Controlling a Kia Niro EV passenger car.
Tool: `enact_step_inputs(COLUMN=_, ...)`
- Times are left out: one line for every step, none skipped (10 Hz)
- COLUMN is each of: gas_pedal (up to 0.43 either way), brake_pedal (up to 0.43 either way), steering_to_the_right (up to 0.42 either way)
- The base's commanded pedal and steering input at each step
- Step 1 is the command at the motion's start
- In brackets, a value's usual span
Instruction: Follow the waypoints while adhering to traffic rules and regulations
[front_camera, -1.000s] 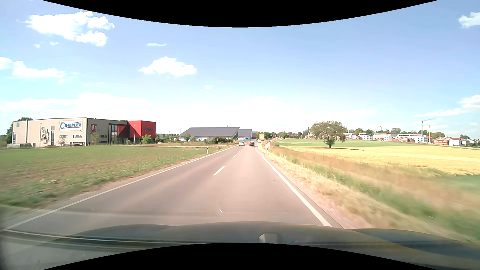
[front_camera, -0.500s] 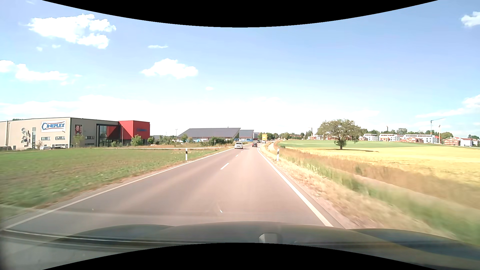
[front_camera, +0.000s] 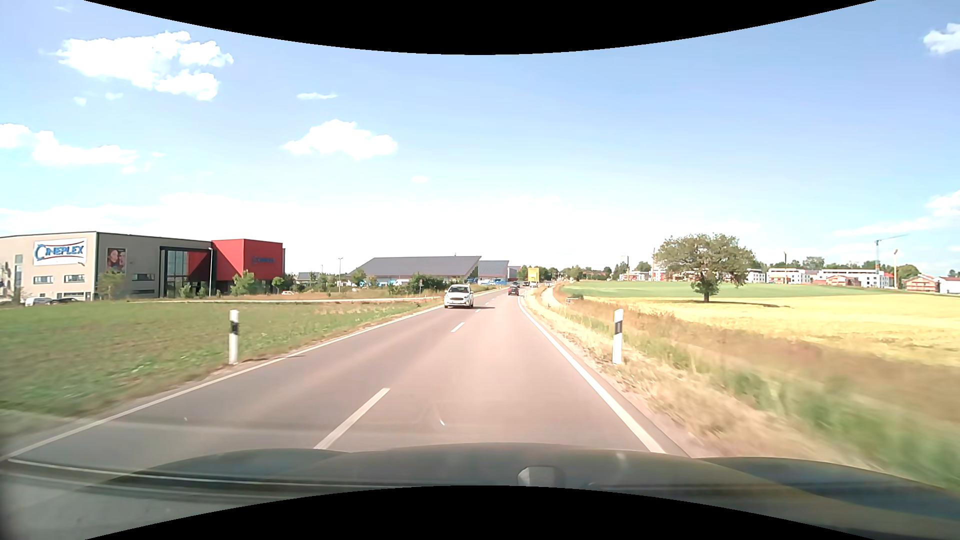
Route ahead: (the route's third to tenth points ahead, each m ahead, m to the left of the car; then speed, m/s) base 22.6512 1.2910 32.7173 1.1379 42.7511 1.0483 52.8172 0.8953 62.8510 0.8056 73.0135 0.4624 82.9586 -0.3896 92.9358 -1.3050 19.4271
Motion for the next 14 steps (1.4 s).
enact_step_inputs(gas_pedal=0.0, brake_pedal=0.006, steering_to_the_right=-0.002)
enact_step_inputs(gas_pedal=0.0, brake_pedal=0.006, steering_to_the_right=-0.002)
enact_step_inputs(gas_pedal=0.0, brake_pedal=0.006, steering_to_the_right=-0.002)
enact_step_inputs(gas_pedal=0.0, brake_pedal=0.006, steering_to_the_right=-0.001)
enact_step_inputs(gas_pedal=0.0, brake_pedal=0.006, steering_to_the_right=-0.001)
enact_step_inputs(gas_pedal=0.0, brake_pedal=0.006, steering_to_the_right=-0.001)
enact_step_inputs(gas_pedal=0.0, brake_pedal=0.006, steering_to_the_right=-0.001)
enact_step_inputs(gas_pedal=0.0, brake_pedal=0.006, steering_to_the_right=-0.001)
enact_step_inputs(gas_pedal=0.0, brake_pedal=0.006, steering_to_the_right=0.0)
enact_step_inputs(gas_pedal=0.0, brake_pedal=0.006, steering_to_the_right=0.0)
enact_step_inputs(gas_pedal=0.0, brake_pedal=0.006, steering_to_the_right=0.001)
enact_step_inputs(gas_pedal=0.0, brake_pedal=0.006, steering_to_the_right=0.004)
enact_step_inputs(gas_pedal=0.0, brake_pedal=0.006, steering_to_the_right=0.005)
enact_step_inputs(gas_pedal=0.0, brake_pedal=0.006, steering_to_the_right=0.005)
